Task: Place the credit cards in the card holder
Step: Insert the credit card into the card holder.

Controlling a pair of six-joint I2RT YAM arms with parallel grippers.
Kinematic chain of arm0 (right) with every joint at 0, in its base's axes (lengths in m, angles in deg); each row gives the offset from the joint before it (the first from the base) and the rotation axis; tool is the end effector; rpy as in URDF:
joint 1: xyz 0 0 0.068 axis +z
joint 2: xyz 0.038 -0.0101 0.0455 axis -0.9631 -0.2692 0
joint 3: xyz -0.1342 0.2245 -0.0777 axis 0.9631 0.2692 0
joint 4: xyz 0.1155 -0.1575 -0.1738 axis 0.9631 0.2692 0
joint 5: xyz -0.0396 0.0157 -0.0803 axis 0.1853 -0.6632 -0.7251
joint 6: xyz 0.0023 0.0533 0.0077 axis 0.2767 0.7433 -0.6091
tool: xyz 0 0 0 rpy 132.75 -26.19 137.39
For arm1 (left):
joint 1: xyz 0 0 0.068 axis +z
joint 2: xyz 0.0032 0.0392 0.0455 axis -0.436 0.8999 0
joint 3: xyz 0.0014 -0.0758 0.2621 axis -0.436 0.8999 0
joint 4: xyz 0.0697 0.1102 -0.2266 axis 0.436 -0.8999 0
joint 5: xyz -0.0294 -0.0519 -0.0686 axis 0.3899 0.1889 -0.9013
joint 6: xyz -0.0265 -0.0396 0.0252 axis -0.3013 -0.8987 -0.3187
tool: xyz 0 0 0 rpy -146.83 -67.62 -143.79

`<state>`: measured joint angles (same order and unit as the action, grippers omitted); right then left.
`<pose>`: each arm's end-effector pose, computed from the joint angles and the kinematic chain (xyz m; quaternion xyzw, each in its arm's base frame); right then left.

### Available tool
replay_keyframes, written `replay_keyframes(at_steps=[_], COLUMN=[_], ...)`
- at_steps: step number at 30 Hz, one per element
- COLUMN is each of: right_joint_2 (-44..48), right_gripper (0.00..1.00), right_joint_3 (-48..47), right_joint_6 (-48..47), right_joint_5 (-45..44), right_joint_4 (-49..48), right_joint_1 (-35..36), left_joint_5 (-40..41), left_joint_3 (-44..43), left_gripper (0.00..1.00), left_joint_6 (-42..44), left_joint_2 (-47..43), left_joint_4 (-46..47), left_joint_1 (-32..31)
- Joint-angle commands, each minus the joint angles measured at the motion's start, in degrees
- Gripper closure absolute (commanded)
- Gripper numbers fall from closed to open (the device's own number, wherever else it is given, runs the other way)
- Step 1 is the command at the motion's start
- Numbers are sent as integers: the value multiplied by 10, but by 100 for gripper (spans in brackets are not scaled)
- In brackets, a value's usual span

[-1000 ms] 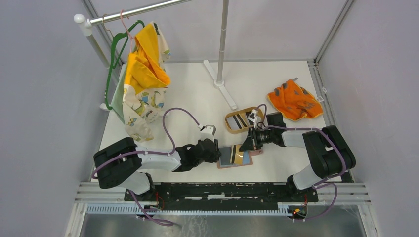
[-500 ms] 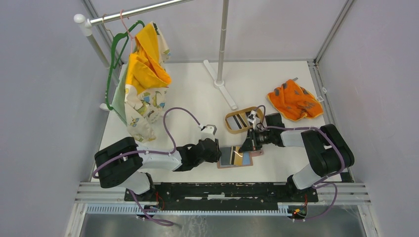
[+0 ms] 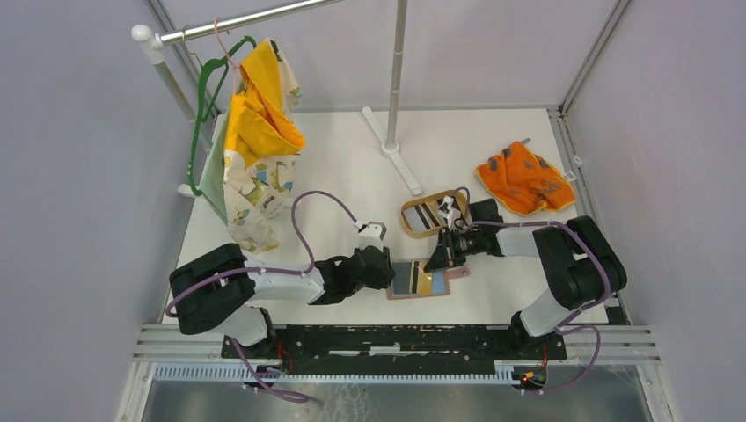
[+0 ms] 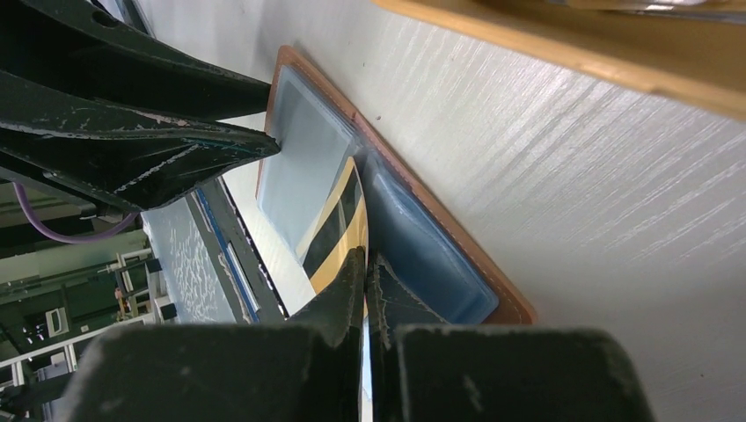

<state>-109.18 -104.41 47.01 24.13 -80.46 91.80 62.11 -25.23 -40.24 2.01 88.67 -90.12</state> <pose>0.2244 0.0997 0.1052 -0.1309 0.8671 0.4699 0.1006 0.1269 -0.2362 0.1395 0.0792 0.9010 -0.2364 0.3550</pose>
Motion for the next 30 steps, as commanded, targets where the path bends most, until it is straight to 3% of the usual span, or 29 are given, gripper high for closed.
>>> replay_keyframes(at_steps=[1,30], right_joint_2=[-13,-25], right_gripper=[100,98], right_joint_3=[-13,-43], right_joint_6=[-30,-37], right_joint_5=[-66,-118], right_joint_4=[32,85], right_joint_1=[8,25], left_joint_5=[-3,-15], left_joint_3=[-18,-35], left_gripper=[62,62], left_joint_6=[5,25], left_joint_2=[13,32], left_joint_4=[6,22], left_joint_1=[-8,-14])
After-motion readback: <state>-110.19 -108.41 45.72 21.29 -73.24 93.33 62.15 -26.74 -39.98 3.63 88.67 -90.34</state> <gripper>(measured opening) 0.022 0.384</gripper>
